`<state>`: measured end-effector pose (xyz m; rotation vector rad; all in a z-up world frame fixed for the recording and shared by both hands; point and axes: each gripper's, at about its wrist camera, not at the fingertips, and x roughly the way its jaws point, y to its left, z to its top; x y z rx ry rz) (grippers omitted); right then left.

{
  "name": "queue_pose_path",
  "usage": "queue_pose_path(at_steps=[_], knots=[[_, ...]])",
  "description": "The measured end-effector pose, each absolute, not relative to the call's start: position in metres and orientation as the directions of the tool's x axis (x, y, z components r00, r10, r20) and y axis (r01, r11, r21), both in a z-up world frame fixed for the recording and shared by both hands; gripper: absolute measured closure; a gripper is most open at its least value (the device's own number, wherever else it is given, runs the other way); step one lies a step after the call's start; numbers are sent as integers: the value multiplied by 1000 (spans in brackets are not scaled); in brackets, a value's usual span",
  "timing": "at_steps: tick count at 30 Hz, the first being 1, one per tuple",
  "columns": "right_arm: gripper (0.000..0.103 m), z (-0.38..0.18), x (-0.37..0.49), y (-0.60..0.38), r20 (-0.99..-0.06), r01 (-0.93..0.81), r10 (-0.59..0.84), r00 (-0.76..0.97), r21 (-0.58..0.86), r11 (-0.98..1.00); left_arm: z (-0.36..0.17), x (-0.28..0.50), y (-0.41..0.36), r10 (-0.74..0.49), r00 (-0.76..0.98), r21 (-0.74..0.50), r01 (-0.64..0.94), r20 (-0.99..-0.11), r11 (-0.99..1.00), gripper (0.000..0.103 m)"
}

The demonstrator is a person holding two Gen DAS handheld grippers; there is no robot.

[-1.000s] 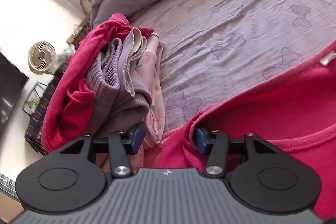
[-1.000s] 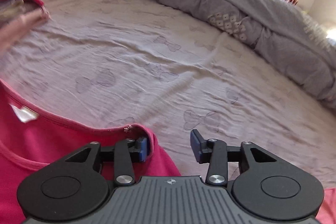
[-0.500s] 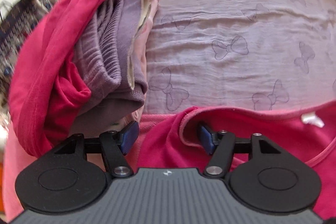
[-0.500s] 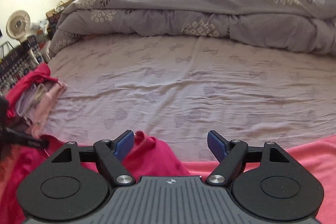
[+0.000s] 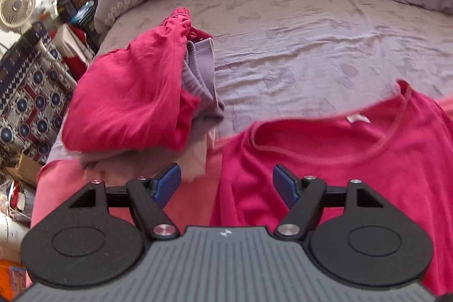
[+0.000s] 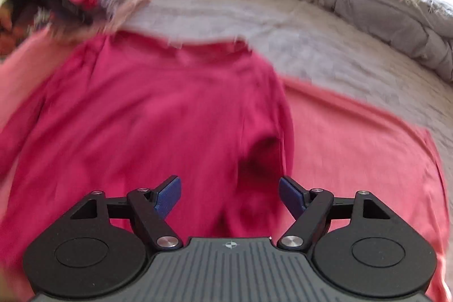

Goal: Fold clothes

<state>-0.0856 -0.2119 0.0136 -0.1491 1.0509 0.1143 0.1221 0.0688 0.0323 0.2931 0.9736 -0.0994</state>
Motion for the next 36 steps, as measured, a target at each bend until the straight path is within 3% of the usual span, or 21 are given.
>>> queue_pose_path(at_steps=[6, 7, 8, 9, 10, 16, 20, 21, 22, 24, 26, 31, 36], knots=[[27, -1, -163, -206, -956, -292, 29, 290, -60, 955, 22, 3, 62, -17, 437, 147, 339, -899, 929, 29], [31, -7, -166, -205, -958, -285, 24, 287, -61, 957, 18, -14, 58, -31, 404, 130, 367, -914, 921, 29], [39, -13, -168, -204, -959, -276, 19, 283, -62, 959, 12, -32, 53, -37, 370, 123, 398, -928, 909, 29], [68, -19, -164, -204, -963, -252, 9, 269, -62, 966, 6, -49, 48, -41, 336, 114, 428, -941, 897, 29], [91, -22, -161, -204, -965, -224, -15, 260, -76, 972, 0, -65, 44, -42, 305, 106, 454, -952, 885, 29], [90, -8, -157, -224, -893, -86, -295, 338, -342, 936, -17, -111, 26, -11, 249, 117, 492, -968, 863, 29], [90, 15, -161, -264, -683, 124, -615, 394, -624, 772, -9, -123, 29, -27, 256, 106, 489, -966, 866, 29], [81, 20, -163, -274, -628, 181, -675, 388, -666, 723, -10, -128, 30, -25, 251, 107, 498, -968, 860, 29], [65, 22, -165, -280, -616, 207, -696, 369, -676, 708, -10, -132, 31, -24, 247, 108, 508, -969, 855, 29], [46, 26, -177, -280, -666, 210, -639, 385, -611, 763, -11, -142, 31, -20, 242, 115, 532, -970, 839, 29], [45, 28, -192, -269, -736, 164, -528, 424, -510, 844, -13, -152, 29, -23, 240, 124, 577, -970, 808, 29], [45, 8, -237, -181, -885, -274, -133, 446, -276, 921, -19, -177, 12, -51, 277, 162, 688, -959, 708, 27], [45, -19, -243, -126, -916, -379, -62, 395, -225, 898, -31, -179, -7, -73, 253, 133, 707, -965, 695, 25]])
